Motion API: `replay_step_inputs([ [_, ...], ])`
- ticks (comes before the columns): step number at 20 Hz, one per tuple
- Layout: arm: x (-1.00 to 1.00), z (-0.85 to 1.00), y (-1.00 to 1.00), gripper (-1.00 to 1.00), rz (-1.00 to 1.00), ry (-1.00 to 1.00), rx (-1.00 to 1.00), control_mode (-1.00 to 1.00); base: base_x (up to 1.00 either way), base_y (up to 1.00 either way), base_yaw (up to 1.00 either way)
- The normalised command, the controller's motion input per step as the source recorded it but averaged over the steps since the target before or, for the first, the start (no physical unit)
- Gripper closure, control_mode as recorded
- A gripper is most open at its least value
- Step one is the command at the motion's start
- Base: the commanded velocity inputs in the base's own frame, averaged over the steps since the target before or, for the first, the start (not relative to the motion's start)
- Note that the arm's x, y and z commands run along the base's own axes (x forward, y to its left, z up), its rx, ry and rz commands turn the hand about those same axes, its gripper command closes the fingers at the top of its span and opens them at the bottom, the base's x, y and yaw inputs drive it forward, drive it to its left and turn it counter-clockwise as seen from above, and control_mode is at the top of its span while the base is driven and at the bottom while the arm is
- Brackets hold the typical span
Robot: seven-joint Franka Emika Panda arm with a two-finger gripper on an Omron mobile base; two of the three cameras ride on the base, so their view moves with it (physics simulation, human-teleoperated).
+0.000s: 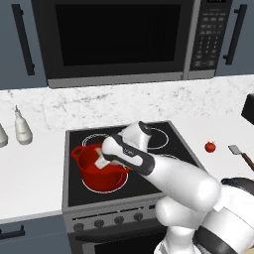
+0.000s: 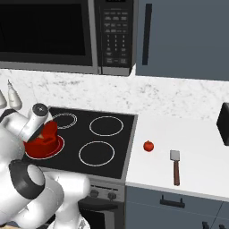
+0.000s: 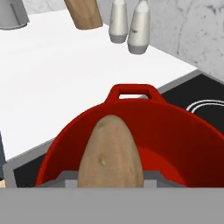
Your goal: Put the sweet potato and tomato in the pot. Retrieve the spatula and lightly stir the vegetables in the pot.
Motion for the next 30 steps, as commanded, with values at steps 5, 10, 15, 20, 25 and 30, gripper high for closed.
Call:
replay_step_inputs([
  [5, 0.28, -0.12, 0.26, 1.0, 0.0, 0.0, 0.0, -1.0, 0.0, 0.0, 0.0],
  [10, 0.07, -0.2, 0.04, 1.0, 0.0, 0.0, 0.0, -1.0, 0.0, 0.0, 0.0],
  [15, 0.01, -0.12, 0.0, -1.0, 0.0, 0.0, 0.0, -1.0, 0.0, 0.0, 0.0],
  [20, 0.04, 0.14, 0.0, -1.0, 0.0, -0.01, 0.0, -1.0, 0.0, 0.0, 0.0],
  [25, -0.02, 0.6, -0.06, -1.0, 0.0, -0.02, -0.03, -1.0, 0.0, 0.0, 0.0],
  [30, -0.66, 1.0, -0.57, -1.0, 0.02, 0.0, -0.1, -1.0, 0.0, 0.0, 0.0],
])
